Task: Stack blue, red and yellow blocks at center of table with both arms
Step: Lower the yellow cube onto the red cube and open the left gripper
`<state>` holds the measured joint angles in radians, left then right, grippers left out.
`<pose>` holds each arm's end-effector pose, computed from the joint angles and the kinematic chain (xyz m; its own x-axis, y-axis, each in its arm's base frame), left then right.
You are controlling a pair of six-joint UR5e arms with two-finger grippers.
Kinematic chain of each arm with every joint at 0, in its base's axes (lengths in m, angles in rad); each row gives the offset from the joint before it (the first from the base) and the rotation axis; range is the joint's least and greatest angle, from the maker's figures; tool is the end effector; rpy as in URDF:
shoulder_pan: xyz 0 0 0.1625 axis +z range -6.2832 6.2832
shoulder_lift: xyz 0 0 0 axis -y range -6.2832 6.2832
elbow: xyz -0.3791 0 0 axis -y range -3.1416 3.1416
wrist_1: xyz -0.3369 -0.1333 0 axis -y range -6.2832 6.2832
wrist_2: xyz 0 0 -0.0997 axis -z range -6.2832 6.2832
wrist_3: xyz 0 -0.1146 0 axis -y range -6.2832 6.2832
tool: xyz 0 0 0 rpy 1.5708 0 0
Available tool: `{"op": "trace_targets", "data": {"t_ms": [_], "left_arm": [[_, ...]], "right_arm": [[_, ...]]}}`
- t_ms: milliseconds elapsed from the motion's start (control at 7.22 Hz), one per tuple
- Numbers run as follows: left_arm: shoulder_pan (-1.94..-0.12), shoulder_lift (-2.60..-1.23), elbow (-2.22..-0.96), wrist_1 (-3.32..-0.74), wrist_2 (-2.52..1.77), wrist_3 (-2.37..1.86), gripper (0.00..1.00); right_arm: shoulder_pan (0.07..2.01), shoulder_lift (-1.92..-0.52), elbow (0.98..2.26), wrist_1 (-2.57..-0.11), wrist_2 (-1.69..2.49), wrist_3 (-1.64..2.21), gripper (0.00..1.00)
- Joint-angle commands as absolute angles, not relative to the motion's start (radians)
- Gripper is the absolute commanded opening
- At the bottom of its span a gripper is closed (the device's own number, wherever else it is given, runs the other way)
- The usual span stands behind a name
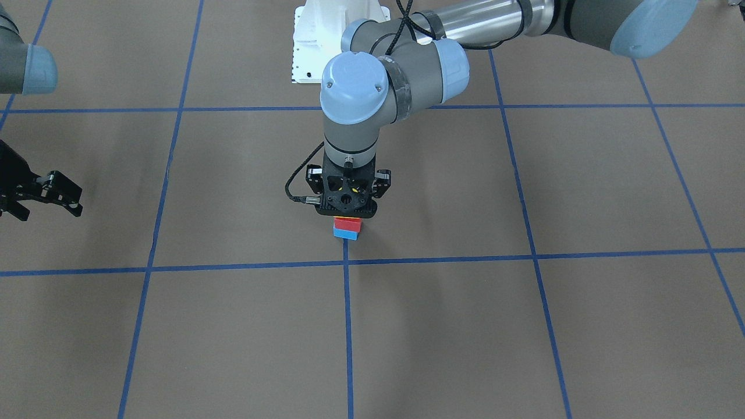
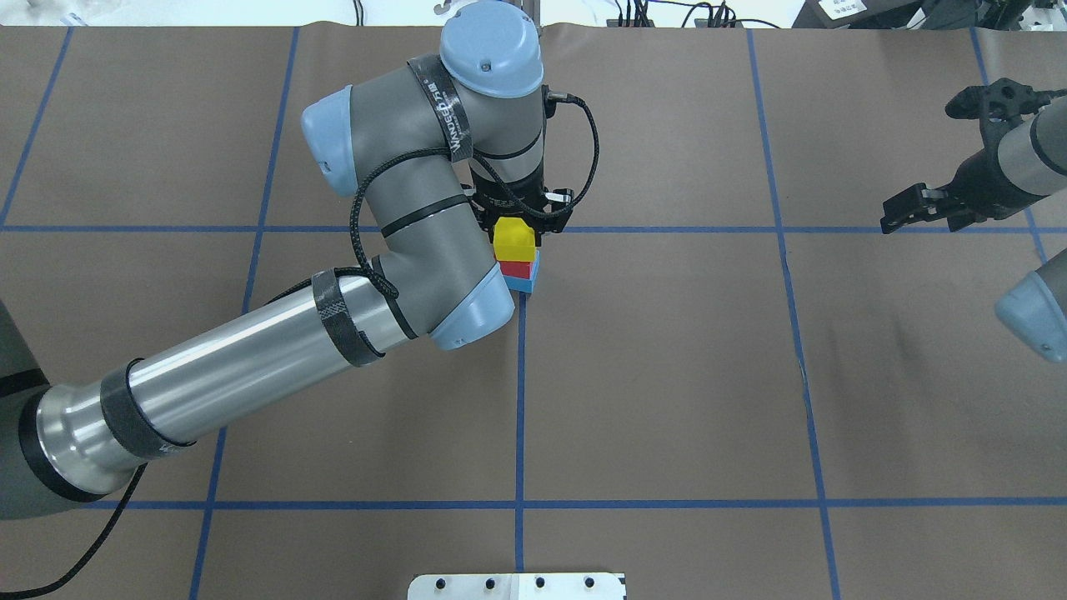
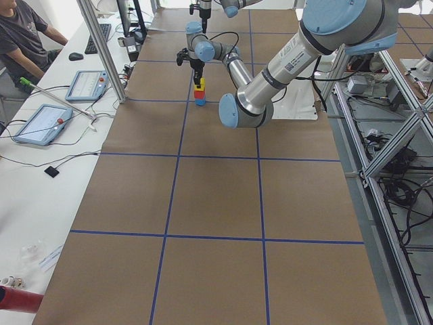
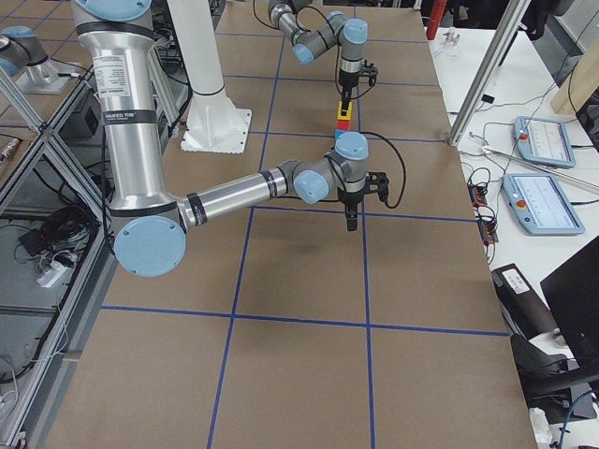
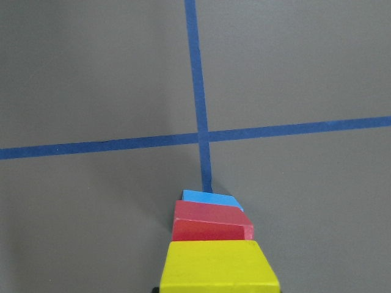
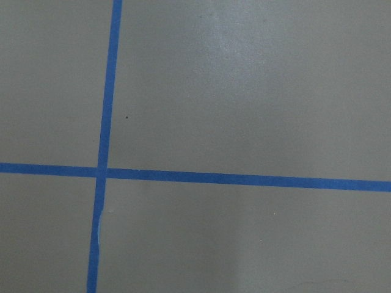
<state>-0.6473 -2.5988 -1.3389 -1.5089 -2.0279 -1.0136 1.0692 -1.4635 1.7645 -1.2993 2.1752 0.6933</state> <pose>0.5111 -0.4900 0.1271 0.6640 0.0929 -0.7419 -0.0541 0.9956 0.0762 -0.1793 -0.4688 0.4648 0.6994 -0.0409 0.7136 -0.0556 0.9922 0.1114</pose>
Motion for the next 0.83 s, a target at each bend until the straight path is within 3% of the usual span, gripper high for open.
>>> {"op": "trace_targets", "data": {"t_ms": [0, 692], "left_arm": [[-0.647, -2.6, -1.336, -1.509, -2.002, -1.008, 0.0], [-0.638, -2.602, -1.333, -1.511, -2.002, -1.02, 0.0]], "right_arm": [[1.069, -1.463, 1.763, -1.299, 2.175, 0.693, 1.0], [1.069, -1.463, 1.761, -1.299, 2.175, 0.693, 1.0]]}}
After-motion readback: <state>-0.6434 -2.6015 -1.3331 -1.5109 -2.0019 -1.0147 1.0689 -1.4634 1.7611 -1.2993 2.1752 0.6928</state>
